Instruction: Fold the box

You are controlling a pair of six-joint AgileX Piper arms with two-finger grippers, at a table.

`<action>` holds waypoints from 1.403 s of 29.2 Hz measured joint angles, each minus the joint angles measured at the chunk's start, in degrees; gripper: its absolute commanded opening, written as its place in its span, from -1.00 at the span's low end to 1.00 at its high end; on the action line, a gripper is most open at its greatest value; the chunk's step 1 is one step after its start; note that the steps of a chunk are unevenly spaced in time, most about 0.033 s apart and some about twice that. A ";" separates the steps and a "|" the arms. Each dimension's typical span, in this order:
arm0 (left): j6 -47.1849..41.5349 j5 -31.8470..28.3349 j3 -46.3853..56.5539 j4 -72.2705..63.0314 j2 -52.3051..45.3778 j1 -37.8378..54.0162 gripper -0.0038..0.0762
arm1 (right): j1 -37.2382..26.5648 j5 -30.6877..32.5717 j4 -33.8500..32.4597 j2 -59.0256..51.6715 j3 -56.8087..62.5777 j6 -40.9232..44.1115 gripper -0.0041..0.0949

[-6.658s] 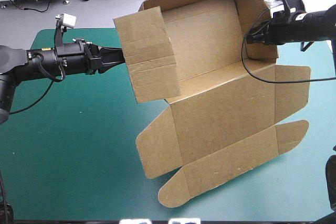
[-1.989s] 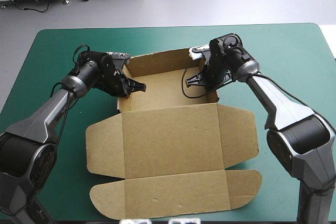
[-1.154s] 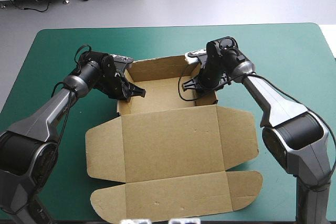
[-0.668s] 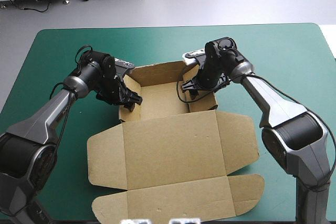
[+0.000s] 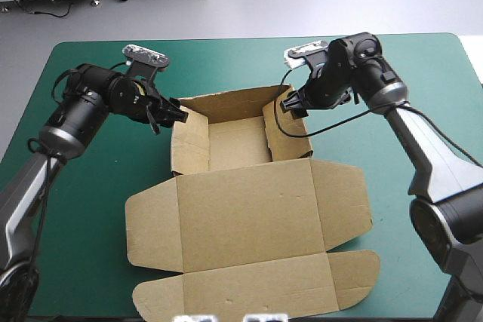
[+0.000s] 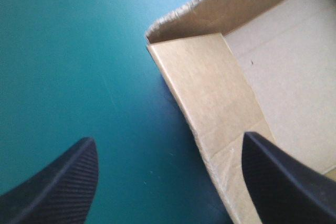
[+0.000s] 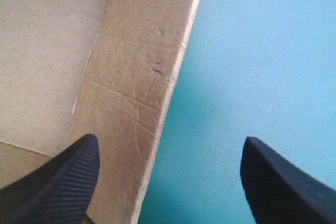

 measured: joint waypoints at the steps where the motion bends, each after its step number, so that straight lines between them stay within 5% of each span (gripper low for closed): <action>1: 0.00 -0.68 0.00 0.38 -1.34 0.00 0.34 | -0.11 -0.01 -0.26 -1.52 0.00 -0.28 0.49; 6: 0.00 -1.06 0.00 2.05 -9.70 0.00 0.16 | -0.18 0.30 0.34 -9.97 -0.05 -2.52 0.49; 21: 1.34 10.97 7.63 11.17 -37.45 0.00 0.15 | -0.18 0.36 0.40 -15.32 -0.35 -4.88 0.49; 32: -2.11 12.99 31.50 10.68 -60.66 0.00 0.15 | -0.20 0.36 3.89 -9.89 -0.35 -5.06 0.49; 41: -5.19 12.99 38.54 10.68 -65.55 0.00 0.15 | -0.20 0.31 4.27 0.85 -0.35 -5.06 0.49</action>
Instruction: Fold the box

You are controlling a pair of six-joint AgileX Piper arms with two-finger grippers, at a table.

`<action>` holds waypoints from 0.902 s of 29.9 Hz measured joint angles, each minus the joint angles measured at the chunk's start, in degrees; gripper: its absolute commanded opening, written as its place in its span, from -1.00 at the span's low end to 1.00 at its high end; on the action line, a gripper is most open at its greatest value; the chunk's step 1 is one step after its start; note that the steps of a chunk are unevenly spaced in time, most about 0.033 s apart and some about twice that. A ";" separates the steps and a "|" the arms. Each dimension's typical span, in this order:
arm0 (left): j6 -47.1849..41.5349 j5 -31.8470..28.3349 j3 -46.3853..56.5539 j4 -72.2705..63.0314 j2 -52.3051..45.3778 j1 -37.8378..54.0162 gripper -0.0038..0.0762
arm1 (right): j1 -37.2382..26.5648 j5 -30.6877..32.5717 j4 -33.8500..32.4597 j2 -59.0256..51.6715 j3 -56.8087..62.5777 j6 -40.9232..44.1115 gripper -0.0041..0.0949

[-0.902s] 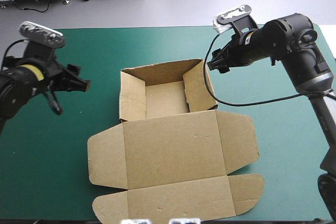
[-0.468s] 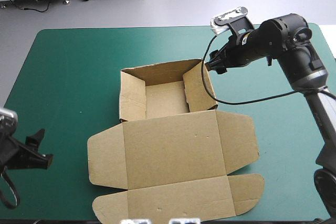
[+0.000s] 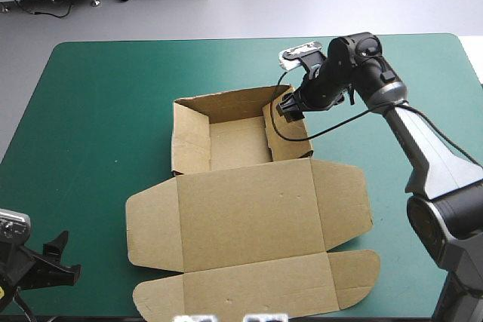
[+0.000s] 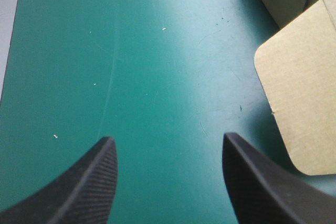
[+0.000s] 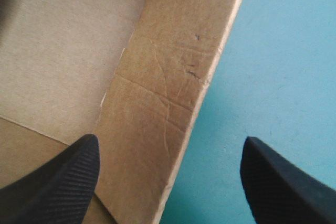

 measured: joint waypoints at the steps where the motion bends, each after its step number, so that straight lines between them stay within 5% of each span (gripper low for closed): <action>1: -0.09 0.00 0.08 0.00 0.00 0.00 0.15 | 0.00 0.00 0.00 1.15 0.00 0.00 0.49; 9: -0.78 0.00 0.13 0.00 -0.04 0.00 0.15 | 0.00 -0.34 0.50 7.82 0.00 0.00 0.43; 24: -0.89 0.00 0.13 -0.18 -0.24 0.00 0.15 | -0.18 -0.83 3.14 12.29 0.00 -0.34 -0.96; 27: -0.89 0.00 0.13 -0.18 -0.24 0.00 0.15 | -0.18 -1.17 4.24 12.48 0.00 -0.57 -0.97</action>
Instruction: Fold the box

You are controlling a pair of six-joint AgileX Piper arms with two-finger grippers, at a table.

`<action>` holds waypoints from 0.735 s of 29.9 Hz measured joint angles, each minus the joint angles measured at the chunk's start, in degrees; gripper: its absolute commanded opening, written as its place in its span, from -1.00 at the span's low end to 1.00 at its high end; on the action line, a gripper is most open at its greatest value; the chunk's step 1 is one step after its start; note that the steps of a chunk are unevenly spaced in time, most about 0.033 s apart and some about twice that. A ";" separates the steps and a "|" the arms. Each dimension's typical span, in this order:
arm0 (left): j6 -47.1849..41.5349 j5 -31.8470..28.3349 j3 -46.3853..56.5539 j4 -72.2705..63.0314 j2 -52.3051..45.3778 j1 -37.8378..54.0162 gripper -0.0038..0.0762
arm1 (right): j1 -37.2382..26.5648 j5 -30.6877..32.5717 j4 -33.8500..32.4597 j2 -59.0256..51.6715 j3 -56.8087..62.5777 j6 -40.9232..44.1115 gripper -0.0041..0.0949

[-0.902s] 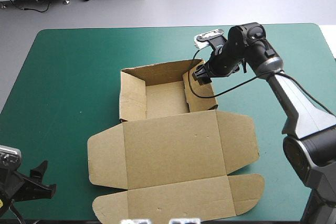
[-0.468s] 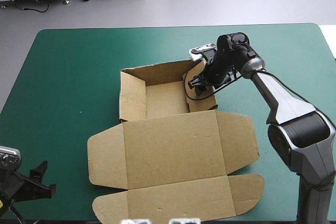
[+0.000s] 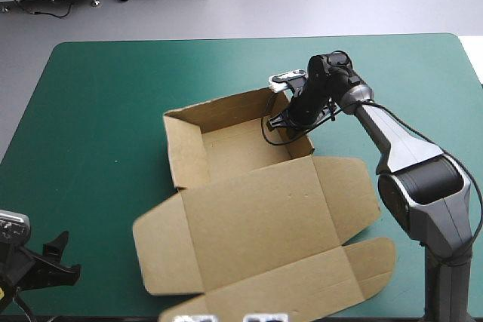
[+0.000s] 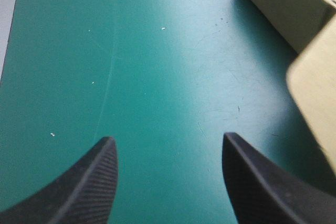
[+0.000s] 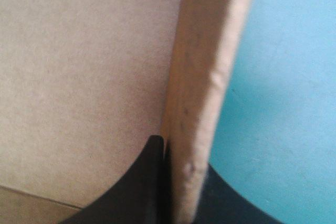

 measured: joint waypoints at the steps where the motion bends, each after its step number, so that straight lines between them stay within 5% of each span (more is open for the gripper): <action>1: 0.00 0.00 0.00 0.00 0.00 0.00 0.15 | 0.00 -0.06 0.68 0.04 0.00 -0.50 -0.97; 11: 0.00 0.00 0.00 0.18 0.00 0.00 0.15 | -4.76 0.85 -6.47 0.49 -5.49 -4.22 -0.97; 22: 0.00 0.00 0.00 0.18 0.00 0.00 0.15 | -26.40 0.85 -7.26 0.49 -5.95 -7.28 -0.97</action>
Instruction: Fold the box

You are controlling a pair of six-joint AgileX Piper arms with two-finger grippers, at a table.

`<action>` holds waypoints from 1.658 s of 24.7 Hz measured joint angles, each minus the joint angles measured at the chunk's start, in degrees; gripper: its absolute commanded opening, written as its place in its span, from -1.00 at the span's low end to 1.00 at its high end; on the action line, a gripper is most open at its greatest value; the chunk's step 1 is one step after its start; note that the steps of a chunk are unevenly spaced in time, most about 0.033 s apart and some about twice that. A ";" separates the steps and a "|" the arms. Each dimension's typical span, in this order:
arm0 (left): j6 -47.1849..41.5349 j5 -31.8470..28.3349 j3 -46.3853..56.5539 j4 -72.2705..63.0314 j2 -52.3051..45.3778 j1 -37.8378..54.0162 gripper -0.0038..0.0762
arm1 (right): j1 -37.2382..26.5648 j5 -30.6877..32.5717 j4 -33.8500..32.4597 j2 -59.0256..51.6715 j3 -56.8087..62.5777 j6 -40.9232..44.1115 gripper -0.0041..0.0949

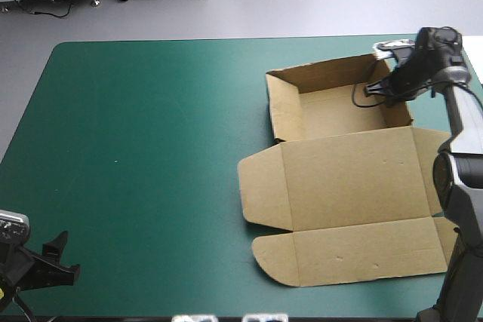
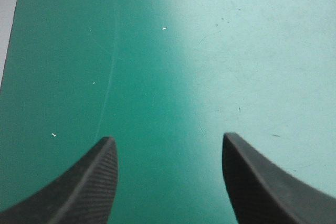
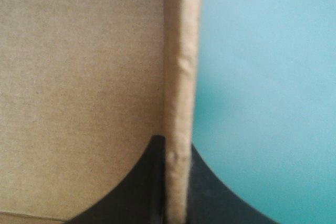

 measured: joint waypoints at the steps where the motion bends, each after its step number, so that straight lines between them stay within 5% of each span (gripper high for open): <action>1: 0.00 0.00 0.00 0.00 0.00 0.00 0.15 | -2.22 0.00 0.00 0.00 0.00 -0.36 -0.97; 10: -0.35 0.00 0.00 0.00 0.00 0.00 0.15 | -16.74 0.00 0.78 0.00 0.00 -3.16 -0.97; 18: -1.67 0.00 0.00 0.00 0.00 0.00 0.15 | -19.62 -0.14 2.73 2.01 0.00 -5.17 -0.92; 21: -2.18 0.00 0.00 -0.08 0.00 0.00 0.15 | -19.62 -0.50 4.72 3.54 0.00 -6.60 -0.69; 25: -2.87 0.00 0.00 -1.55 0.00 0.00 0.15 | -19.65 -0.51 5.85 3.79 -0.04 -8.21 0.32; 26: -3.20 0.00 0.00 -1.70 0.00 0.00 0.15 | -19.60 -0.46 5.85 3.79 -0.11 -8.18 0.39; 31: -3.44 0.00 0.00 -1.70 2.47 0.00 0.15 | -19.60 -0.18 5.59 1.78 -4.83 -4.93 0.40; 36: -3.38 -0.05 0.00 -1.17 8.65 0.00 0.15 | -18.63 0.05 17.91 -7.96 -7.56 -5.81 0.40; 41: -3.38 -0.05 0.00 -0.60 10.75 0.00 0.15 | -10.13 0.23 16.58 -16.84 -7.46 -5.76 0.40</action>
